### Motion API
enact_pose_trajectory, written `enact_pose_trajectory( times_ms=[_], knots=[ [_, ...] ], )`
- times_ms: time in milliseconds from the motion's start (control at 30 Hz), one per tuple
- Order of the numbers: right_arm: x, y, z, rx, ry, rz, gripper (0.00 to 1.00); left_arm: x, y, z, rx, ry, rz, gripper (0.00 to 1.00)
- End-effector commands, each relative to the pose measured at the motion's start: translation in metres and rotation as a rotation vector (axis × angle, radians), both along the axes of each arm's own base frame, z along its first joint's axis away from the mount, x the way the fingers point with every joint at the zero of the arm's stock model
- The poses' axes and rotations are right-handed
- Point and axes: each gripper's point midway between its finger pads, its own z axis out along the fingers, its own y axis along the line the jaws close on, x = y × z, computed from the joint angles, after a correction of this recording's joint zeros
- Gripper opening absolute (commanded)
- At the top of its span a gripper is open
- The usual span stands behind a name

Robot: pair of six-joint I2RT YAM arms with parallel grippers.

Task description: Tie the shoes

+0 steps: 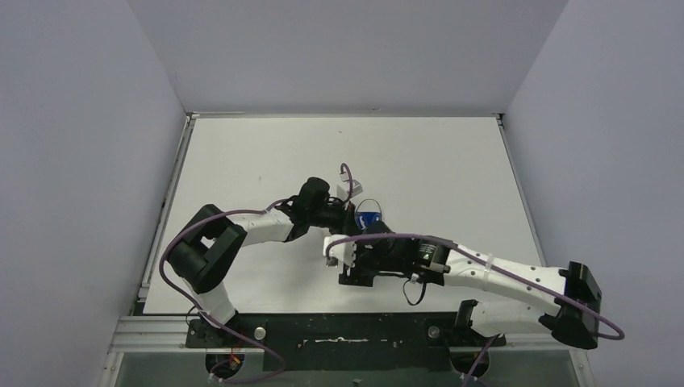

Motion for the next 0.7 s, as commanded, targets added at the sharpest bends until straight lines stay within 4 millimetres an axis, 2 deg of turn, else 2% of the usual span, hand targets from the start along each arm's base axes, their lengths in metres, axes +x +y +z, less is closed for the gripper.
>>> enact_pose_trajectory(
  times_ms=[0, 67, 233, 400, 567, 667],
  knots=[
    [0.009, 0.039, 0.0, -0.135, -0.28, 0.254, 0.69, 0.01, -0.016, 0.031, -0.079, -0.013, -0.035, 0.0],
    [0.014, 0.048, -0.016, -0.199, -0.332, 0.305, 0.67, 0.012, -0.017, 0.032, -0.081, -0.012, -0.038, 0.0],
    [0.049, 0.066, -0.039, -0.32, -0.499, 0.252, 0.65, 0.012, -0.019, 0.032, -0.08, -0.009, -0.052, 0.0],
    [0.076, 0.071, -0.059, -0.439, -0.625, 0.237, 0.66, 0.009, -0.017, 0.027, -0.065, -0.009, -0.068, 0.0],
    [0.088, 0.074, -0.078, -0.495, -0.625, 0.253, 0.67, 0.007, -0.015, 0.029, -0.071, -0.017, -0.074, 0.0],
    [0.091, 0.07, -0.096, -0.535, -0.603, 0.26, 0.63, 0.006, -0.014, 0.03, -0.075, -0.02, -0.074, 0.0]
  ],
)
